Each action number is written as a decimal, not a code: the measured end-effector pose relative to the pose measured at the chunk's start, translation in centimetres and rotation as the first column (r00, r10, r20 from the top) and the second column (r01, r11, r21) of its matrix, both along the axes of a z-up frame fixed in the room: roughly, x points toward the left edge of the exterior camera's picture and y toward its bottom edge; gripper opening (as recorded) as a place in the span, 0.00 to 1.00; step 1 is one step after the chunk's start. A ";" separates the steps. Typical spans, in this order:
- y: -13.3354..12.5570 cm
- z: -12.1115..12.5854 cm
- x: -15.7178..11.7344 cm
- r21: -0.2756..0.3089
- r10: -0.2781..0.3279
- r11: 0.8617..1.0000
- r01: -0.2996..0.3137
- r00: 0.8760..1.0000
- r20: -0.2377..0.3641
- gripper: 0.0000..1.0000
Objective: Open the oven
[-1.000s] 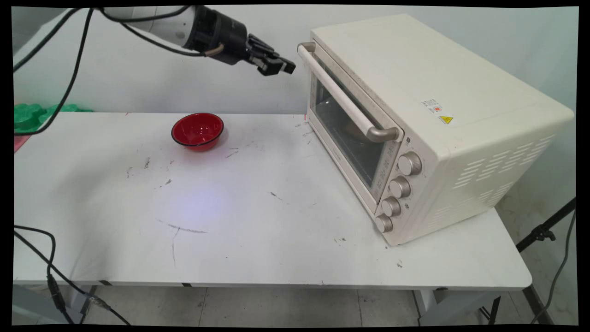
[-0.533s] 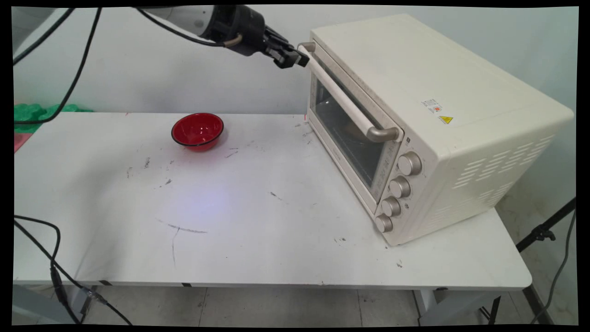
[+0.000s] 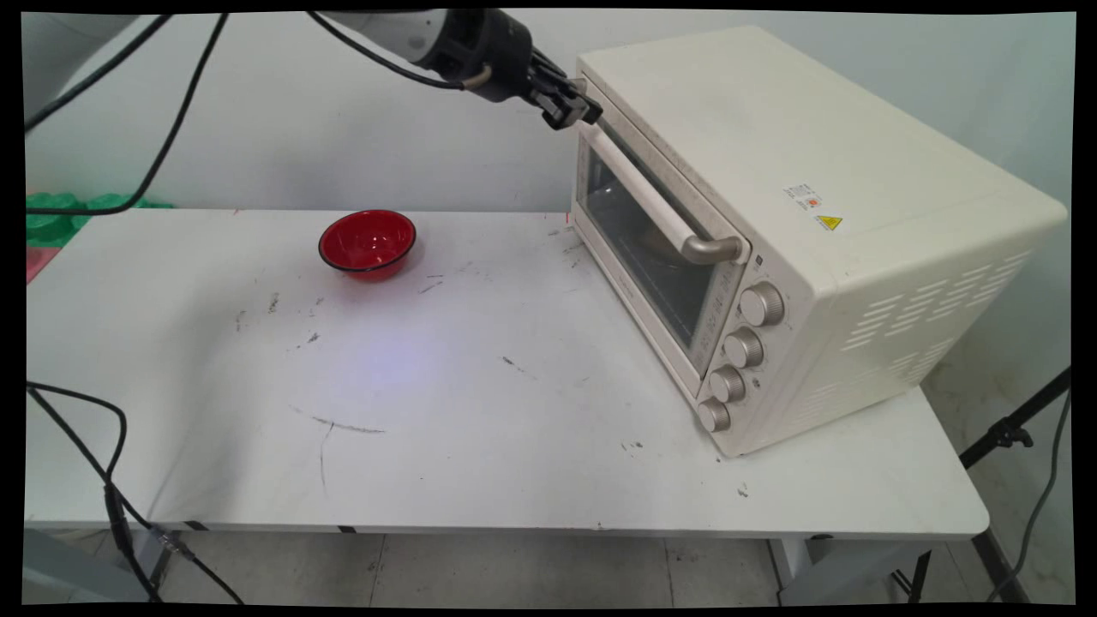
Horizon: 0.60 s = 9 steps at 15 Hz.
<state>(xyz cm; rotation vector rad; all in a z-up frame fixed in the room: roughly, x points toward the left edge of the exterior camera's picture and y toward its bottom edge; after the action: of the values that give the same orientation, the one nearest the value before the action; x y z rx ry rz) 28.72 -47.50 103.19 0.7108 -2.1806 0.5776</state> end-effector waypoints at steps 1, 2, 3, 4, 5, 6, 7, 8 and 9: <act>-0.2 -0.1 -0.4 -0.002 -0.003 1.000 0.003 1.000 0.009 0.00; -0.4 -0.2 -0.8 -0.004 -0.006 1.000 0.006 1.000 0.019 0.00; -0.7 -0.4 -1.2 -0.006 -0.010 1.000 0.010 1.000 0.029 0.00; -0.8 -0.5 -1.5 -0.007 -0.012 1.000 0.012 0.999 0.037 0.00; -1.0 -0.7 -1.9 -0.008 -0.014 1.000 0.014 0.999 0.045 0.00; -1.3 -0.9 -2.3 -0.009 -0.015 1.000 0.015 0.999 0.051 0.00; -1.4 -1.0 -2.6 -0.009 -0.015 1.000 0.016 0.998 0.056 0.00; -1.6 -1.1 -2.7 -0.009 -0.015 1.000 0.015 0.998 0.059 0.00; -1.7 -1.2 -3.0 -0.009 -0.013 1.000 0.014 0.998 0.064 0.00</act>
<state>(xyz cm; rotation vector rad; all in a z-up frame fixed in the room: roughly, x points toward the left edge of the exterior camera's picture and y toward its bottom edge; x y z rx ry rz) 25.77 -49.20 101.97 0.6807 -2.2385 0.6102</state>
